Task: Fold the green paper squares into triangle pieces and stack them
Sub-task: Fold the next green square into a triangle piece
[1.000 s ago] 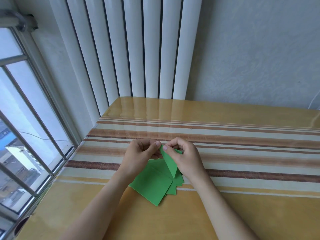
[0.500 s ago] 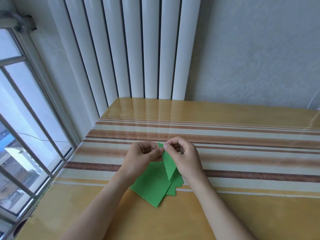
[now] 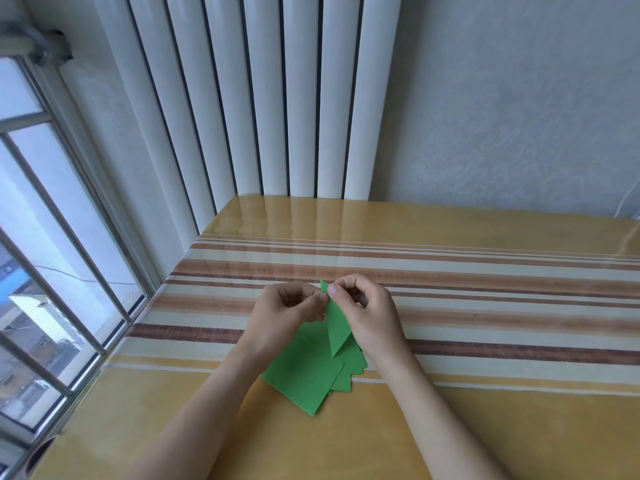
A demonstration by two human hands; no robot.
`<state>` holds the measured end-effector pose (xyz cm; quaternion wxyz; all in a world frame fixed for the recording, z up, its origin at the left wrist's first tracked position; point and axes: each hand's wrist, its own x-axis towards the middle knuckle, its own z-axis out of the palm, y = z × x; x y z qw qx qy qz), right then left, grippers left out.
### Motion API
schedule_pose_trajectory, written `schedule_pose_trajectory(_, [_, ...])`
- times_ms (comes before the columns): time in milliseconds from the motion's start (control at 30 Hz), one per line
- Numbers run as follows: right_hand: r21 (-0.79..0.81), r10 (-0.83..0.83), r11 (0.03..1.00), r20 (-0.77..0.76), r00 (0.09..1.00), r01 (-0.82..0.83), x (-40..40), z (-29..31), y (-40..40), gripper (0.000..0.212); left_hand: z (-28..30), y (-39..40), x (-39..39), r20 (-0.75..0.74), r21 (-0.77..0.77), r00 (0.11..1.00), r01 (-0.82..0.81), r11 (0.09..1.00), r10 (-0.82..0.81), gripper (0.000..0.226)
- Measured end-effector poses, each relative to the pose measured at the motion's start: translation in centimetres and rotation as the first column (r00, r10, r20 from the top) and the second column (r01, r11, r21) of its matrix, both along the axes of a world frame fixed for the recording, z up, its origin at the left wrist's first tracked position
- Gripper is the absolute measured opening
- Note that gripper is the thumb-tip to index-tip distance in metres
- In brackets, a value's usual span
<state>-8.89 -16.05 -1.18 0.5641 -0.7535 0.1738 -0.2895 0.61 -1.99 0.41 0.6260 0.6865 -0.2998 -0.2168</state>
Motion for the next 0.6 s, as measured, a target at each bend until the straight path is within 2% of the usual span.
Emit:
schedule_pose_trajectory(167, [0.024,0.027,0.999,-0.027,0.999,-0.027,0.06,-0.18,-0.21,0.011,0.22,0.12,0.44,-0.089,-0.042,0.993,-0.078,0.996,0.075,0.017])
schedule_pose_trajectory(467, [0.019,0.087,0.996,-0.054,0.995,-0.086,-0.21,0.28,-0.28,0.011,0.32,0.07,0.39,-0.086,-0.105,0.985,-0.160,0.982,0.151,0.017])
schedule_pose_trajectory(600, [0.055,0.046,0.998,-0.072,0.996,-0.042,-0.35,0.39,-0.39,0.010,0.17,0.14,0.75,-0.135,-0.115,0.977,-0.181,0.977,0.166,0.017])
